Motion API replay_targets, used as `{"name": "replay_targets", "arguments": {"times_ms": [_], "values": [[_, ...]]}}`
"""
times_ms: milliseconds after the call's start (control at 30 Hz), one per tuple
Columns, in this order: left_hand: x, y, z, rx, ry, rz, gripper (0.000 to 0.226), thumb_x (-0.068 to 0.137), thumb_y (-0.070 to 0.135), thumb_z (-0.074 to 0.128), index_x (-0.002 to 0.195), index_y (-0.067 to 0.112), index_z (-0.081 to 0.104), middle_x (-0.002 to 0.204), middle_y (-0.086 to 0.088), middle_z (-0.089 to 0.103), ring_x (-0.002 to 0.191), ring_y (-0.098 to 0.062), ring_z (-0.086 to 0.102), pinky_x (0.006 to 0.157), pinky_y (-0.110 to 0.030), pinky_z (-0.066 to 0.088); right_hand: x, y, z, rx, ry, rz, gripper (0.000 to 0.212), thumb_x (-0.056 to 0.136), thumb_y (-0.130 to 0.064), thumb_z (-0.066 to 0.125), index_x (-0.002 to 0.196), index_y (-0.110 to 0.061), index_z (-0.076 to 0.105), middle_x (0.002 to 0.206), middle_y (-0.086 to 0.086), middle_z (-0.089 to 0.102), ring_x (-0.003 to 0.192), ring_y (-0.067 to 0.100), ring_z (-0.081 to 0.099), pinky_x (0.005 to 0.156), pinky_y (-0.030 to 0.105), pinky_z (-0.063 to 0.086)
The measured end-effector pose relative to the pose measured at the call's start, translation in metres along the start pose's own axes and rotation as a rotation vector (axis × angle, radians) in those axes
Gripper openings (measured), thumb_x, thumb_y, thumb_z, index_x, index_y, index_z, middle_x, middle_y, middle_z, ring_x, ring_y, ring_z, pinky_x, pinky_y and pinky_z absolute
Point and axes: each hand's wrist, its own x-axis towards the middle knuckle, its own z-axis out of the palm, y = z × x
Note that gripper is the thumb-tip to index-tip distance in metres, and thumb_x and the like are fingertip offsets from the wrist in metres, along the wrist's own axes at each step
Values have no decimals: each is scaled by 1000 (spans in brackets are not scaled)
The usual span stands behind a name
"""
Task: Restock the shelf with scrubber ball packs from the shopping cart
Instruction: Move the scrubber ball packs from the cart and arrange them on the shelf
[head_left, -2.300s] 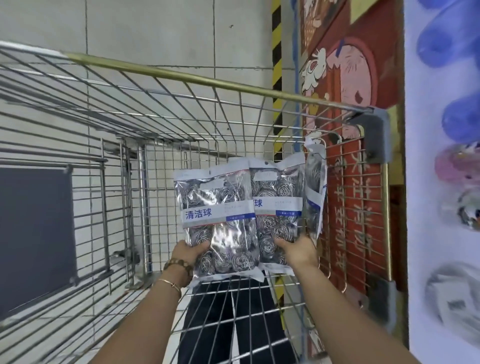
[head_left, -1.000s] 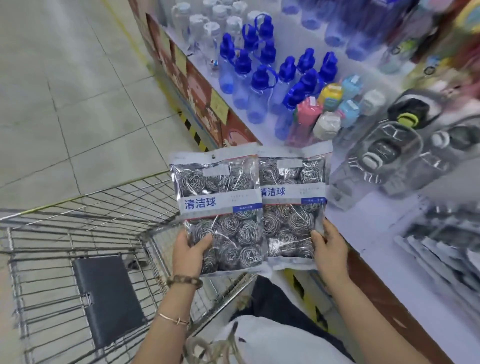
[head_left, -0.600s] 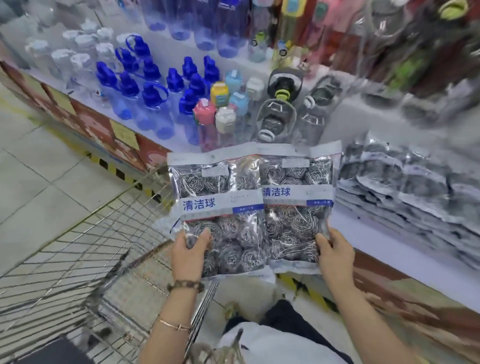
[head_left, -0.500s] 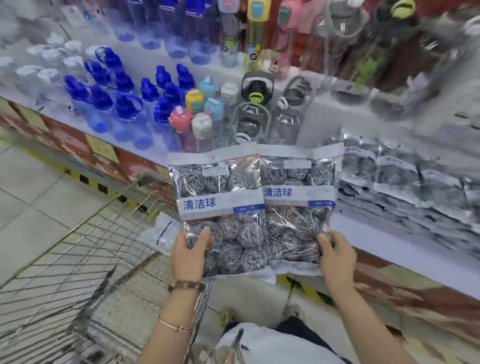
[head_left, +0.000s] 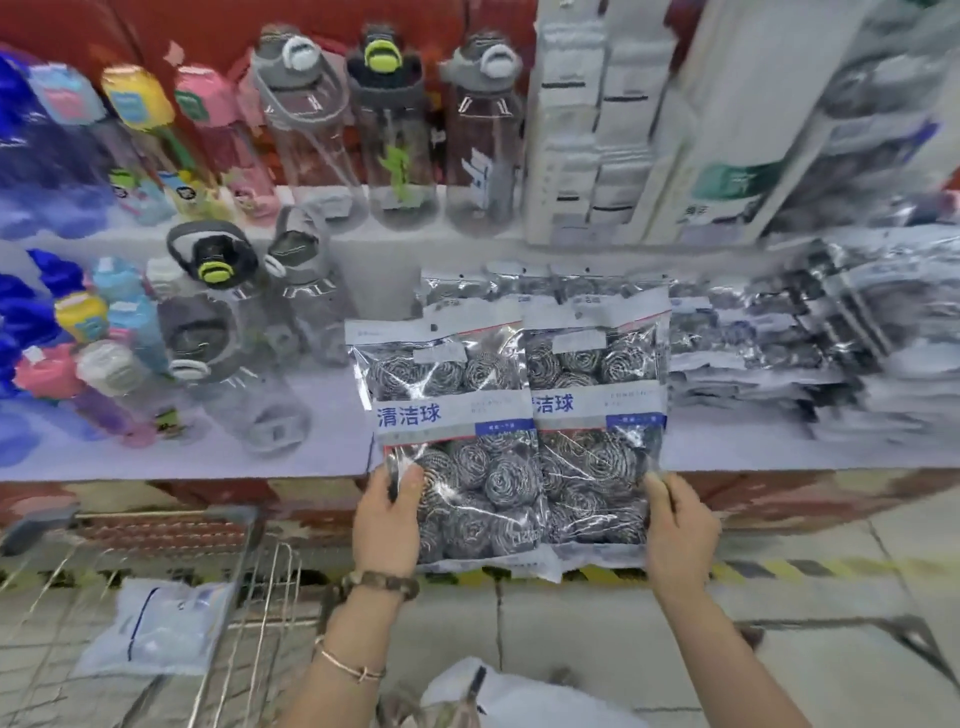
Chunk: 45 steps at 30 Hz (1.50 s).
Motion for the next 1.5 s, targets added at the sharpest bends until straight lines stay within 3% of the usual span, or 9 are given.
{"name": "replay_targets", "arguments": {"times_ms": [333,667,733,833,1033,1133,1300,1367,1500], "values": [[-40,71,174,-35,-209,54,26,94,25,47,70,18,42,62,2,39,55,-14,34,54,-30,25,83,94,-132,21,178,48,39,88,-29,45,61,-1,49,52,9,43,53,10,35,49,21,25],[-62,147,276,-63,-407,99,34,92,26,50,64,16,35,59,0,26,54,-14,24,45,-18,18,147,146,-228,41,398,147,35,92,-29,54,67,-6,61,58,13,57,55,16,43,51,18,29],[-63,165,295,-77,-450,100,28,92,29,50,69,18,38,65,4,32,56,-9,28,52,-20,23,162,150,-241,62,454,142,39,86,-44,45,66,-14,59,56,5,55,55,8,45,51,15,30],[-59,189,326,-123,-494,82,13,92,27,51,83,33,42,77,22,40,68,9,36,69,-21,33,189,156,-260,28,524,159,31,89,-35,51,67,-15,60,55,8,53,56,-5,49,51,12,30],[-32,222,409,-98,-580,123,25,89,34,52,83,9,56,76,-6,54,74,-22,50,61,-21,39,260,174,-302,-32,580,190,24,92,-17,58,72,-7,65,56,4,54,54,-5,49,50,13,31],[-23,244,449,-133,-605,110,44,90,29,53,109,-10,53,108,-24,58,99,-37,54,83,-39,43,301,179,-321,-78,598,169,24,91,-16,59,68,-10,62,49,-4,48,51,-5,47,49,12,29],[-5,268,505,-191,-684,45,56,83,47,55,126,12,52,123,-6,58,113,-23,54,96,-38,43,369,199,-352,-119,605,168,24,91,-23,60,75,-8,68,52,-9,54,54,-4,49,52,12,32],[0,276,523,-170,-681,40,43,86,42,54,120,15,55,116,-2,60,110,-22,55,95,-41,44,393,208,-362,-161,599,166,30,91,-27,59,72,-5,66,58,9,55,56,3,47,53,13,32],[3,290,555,-138,-640,18,30,87,43,54,96,15,59,97,-12,63,90,-33,60,83,-48,49,441,218,-381,-188,559,163,35,91,-30,59,64,-9,59,53,9,45,55,12,37,52,17,30]]}}
